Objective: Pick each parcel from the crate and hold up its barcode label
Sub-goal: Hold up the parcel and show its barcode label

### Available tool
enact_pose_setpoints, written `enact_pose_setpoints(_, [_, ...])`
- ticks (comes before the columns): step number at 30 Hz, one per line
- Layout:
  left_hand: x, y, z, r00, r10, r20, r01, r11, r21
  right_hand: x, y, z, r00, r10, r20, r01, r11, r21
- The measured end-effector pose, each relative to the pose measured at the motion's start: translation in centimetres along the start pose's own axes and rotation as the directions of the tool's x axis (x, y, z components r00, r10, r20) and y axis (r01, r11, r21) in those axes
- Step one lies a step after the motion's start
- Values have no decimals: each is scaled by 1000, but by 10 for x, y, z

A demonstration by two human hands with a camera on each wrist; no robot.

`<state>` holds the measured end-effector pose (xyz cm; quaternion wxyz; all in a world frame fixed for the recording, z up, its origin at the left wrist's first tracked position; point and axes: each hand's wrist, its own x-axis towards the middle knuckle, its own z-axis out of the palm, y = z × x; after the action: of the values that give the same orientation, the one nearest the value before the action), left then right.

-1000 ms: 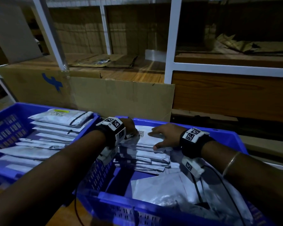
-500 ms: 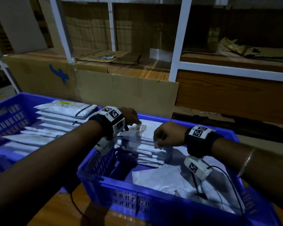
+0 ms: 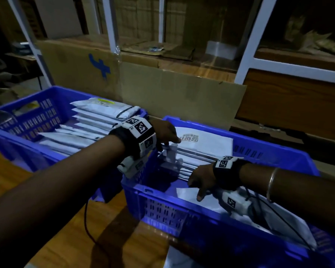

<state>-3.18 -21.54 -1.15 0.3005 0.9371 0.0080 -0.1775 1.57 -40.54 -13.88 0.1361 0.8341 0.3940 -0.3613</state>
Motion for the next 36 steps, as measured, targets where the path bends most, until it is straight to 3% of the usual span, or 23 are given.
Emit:
enact_pose_setpoints(5, [3,-7,-2,1000,17,10,-17,1000,-2,12,5,7,997,-18,71,21,999,-39])
enact_pose_setpoints(10, [4,-6,-3,999,31,-17,-32,999,-10,2,2,3,998,-61,27,61,998,11])
enact_pose_setpoints(14, [2,3,-6,999,49,3,-49,998,-25,-34,1,-19,989,-66,-136,76,995,65])
enact_pose_setpoints(18, [-4,16,-15,995,98,-15,-98,995,-23,-79,12,-37,946,24,-323,27,988,152])
enact_pose_setpoints(21, [-5,28,-21,990,121,-69,-120,993,22,-112,29,-42,886,97,-454,18,970,241])
enact_pose_setpoints(26, [-3,50,-10,986,136,-97,-137,990,-8,-152,55,-39,736,229,-637,26,931,365])
enact_pose_setpoints(31, [-5,75,7,990,28,-139,-45,992,-122,-176,53,-29,618,248,-746,50,934,353])
enact_pose_setpoints(33, [-8,84,14,997,-34,-76,14,968,-249,-186,45,-29,563,234,-792,65,944,324])
enact_pose_setpoints(36, [-12,95,19,998,-58,-31,34,858,-513,-197,31,-29,506,175,-845,54,971,233])
